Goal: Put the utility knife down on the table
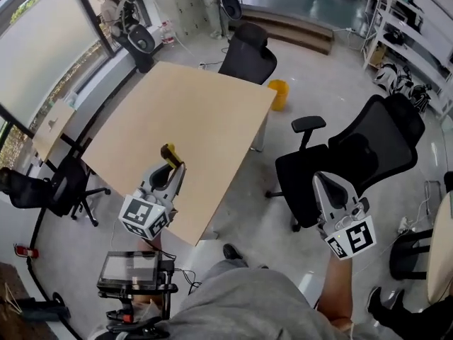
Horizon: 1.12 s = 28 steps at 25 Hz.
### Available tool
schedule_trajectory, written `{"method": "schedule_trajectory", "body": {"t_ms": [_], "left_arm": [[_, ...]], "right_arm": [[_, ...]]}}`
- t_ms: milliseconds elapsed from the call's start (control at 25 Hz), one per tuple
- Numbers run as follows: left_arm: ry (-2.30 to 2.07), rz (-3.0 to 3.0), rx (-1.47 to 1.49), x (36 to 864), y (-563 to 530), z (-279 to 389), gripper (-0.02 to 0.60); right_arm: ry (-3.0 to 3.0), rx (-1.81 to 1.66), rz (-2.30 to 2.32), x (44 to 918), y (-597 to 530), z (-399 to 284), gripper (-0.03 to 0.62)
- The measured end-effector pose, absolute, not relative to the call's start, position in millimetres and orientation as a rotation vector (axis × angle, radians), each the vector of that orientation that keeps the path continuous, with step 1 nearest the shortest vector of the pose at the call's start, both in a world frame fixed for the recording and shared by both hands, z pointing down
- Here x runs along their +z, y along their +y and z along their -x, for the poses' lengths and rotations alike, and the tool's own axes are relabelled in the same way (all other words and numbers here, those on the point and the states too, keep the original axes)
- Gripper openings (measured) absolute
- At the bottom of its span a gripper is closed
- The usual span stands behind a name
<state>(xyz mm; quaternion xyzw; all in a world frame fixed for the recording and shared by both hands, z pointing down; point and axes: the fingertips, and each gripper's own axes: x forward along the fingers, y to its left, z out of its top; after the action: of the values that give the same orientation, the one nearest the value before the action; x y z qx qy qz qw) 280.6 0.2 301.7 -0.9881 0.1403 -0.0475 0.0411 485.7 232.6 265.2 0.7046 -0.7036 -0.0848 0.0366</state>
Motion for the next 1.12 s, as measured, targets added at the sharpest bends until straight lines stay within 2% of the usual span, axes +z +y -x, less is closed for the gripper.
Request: {"method": "schedule_trajectory", "body": {"t_ms": [240, 840, 1120], "left_arm": [[0.479, 3.016, -0.063, 284.1, -80.3, -244.0, 0.057], [0.851, 2.945, -0.089, 291.2, -140.2, -178.0, 0.057], [1.039, 2.888, -0.128, 296.6, -166.4, -182.2, 0.057]], "right_arm": [[-2.179, -0.320, -2.113, 242.6, 151.4, -455.3, 0.010], [-2.461, -0.270, -1.802, 264.3, 23.2, -437.8, 0.010], [-2.592, -0.222, -1.652, 283.1, -41.3, -459.0, 0.010]]}}
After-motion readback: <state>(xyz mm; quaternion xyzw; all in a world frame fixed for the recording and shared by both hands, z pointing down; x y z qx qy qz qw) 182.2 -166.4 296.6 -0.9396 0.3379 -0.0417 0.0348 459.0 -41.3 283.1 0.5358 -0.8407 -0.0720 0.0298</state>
